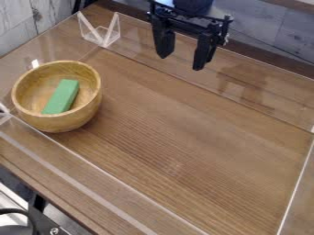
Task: Move green stick from inside the wooden bowl to the table next to it
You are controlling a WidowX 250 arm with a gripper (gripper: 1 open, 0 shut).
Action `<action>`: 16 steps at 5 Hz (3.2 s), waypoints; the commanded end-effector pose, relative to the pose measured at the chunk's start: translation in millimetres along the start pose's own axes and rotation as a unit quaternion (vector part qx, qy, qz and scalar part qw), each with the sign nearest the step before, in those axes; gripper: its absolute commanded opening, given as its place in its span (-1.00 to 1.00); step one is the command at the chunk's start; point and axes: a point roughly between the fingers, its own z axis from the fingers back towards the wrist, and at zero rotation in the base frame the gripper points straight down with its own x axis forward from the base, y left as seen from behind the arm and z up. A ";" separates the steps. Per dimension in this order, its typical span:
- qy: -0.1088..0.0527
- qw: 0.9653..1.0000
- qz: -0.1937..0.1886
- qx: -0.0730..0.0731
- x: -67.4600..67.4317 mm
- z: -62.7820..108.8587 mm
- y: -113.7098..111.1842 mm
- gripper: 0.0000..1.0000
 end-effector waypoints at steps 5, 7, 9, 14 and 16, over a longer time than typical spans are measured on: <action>-0.030 0.999 0.040 0.021 -70.2 -7.5 136.4 1.00; -0.034 0.997 0.061 0.027 -82.4 -24.6 170.7 1.00; -0.039 0.996 0.070 0.029 -82.9 -52.7 173.8 1.00; -0.045 0.994 0.096 0.032 -74.3 -83.1 167.2 1.00; -0.044 0.993 0.108 0.026 -70.9 -80.3 160.5 1.00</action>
